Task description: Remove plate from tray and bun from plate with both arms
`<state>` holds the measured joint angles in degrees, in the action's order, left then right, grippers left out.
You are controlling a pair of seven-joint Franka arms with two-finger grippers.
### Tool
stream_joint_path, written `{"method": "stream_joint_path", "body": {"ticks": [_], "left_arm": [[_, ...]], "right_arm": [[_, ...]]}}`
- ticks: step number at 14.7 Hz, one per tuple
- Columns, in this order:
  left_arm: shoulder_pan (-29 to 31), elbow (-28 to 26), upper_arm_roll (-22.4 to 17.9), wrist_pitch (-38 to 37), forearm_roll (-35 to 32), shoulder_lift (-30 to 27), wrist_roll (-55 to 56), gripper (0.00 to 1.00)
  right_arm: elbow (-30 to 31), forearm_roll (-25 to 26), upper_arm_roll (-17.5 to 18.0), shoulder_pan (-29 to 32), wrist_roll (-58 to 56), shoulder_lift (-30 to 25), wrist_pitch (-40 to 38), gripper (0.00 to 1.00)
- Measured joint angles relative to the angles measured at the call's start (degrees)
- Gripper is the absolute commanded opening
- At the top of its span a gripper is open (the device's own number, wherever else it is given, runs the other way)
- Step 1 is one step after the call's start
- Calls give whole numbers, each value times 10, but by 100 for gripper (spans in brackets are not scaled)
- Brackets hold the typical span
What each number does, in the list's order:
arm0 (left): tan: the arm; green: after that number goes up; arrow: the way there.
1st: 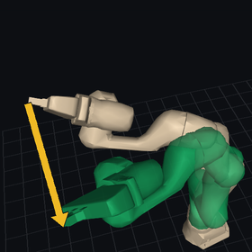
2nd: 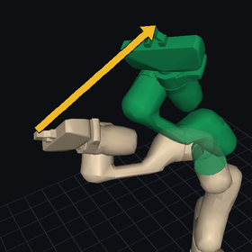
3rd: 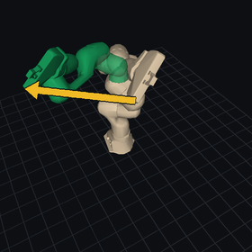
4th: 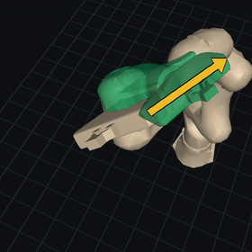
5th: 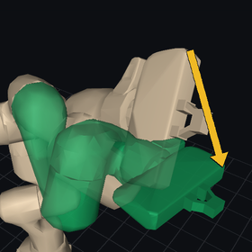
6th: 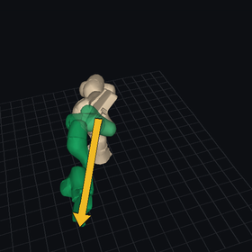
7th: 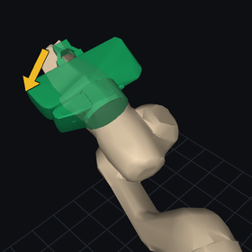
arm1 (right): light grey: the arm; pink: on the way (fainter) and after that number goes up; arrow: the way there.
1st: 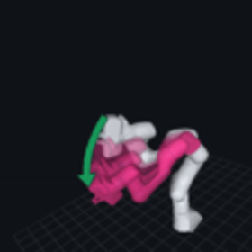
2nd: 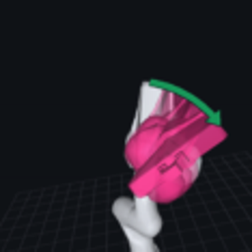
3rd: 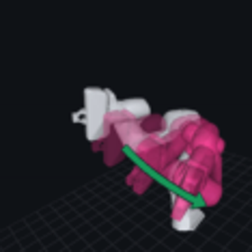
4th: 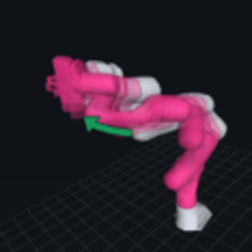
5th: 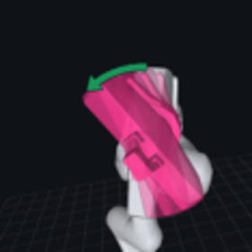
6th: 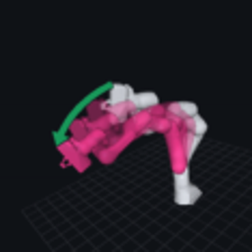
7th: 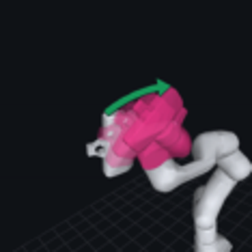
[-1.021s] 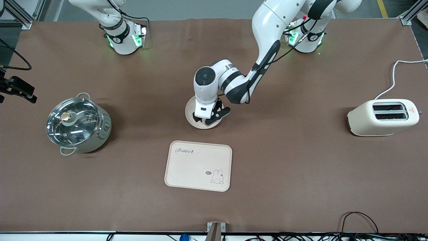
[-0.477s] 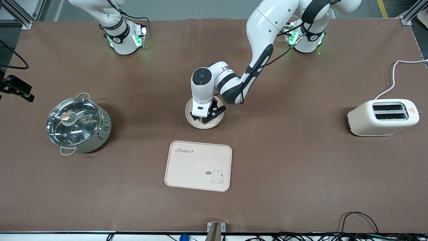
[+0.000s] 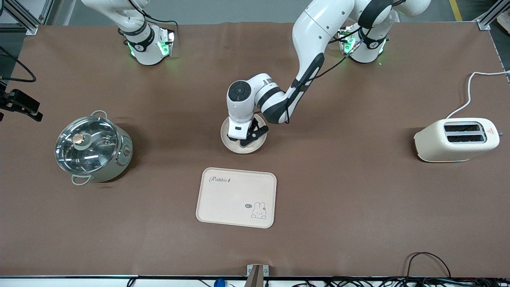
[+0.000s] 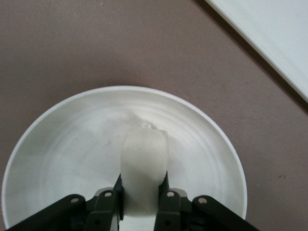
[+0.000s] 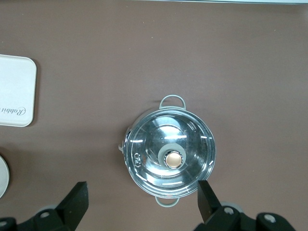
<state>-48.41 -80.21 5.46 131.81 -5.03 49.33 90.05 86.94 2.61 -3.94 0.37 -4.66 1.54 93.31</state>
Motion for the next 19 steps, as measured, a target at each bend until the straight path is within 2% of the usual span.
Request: {"method": "stream_joint_path", "body": {"ticks": [2,5,7,10,14,19], "left_arm": [[2,12,-2,-25,0,-8,0,24],[18,22,-7,-73,-14,-52,-1,24],[52,23,-9,-122,-29,-95,-32,24],[139,20,-11,-165,-31,-139,-132,24],[255,7,-10,-144,-31,-131,-257,24],[327,-10,-10,-68,-47,-73,-332,26]], "right_arm": [[0,0,0,0,0,0,0,100],[1,-3,-4,2,0,0,-2,100],[1,-3,-6,3,0,0,-5,100],[1,-4,-5,3,0,0,-6,100],[1,-4,-5,2,0,0,-5,100],[1,-5,-2,-4,0,1,-1,100]]}}
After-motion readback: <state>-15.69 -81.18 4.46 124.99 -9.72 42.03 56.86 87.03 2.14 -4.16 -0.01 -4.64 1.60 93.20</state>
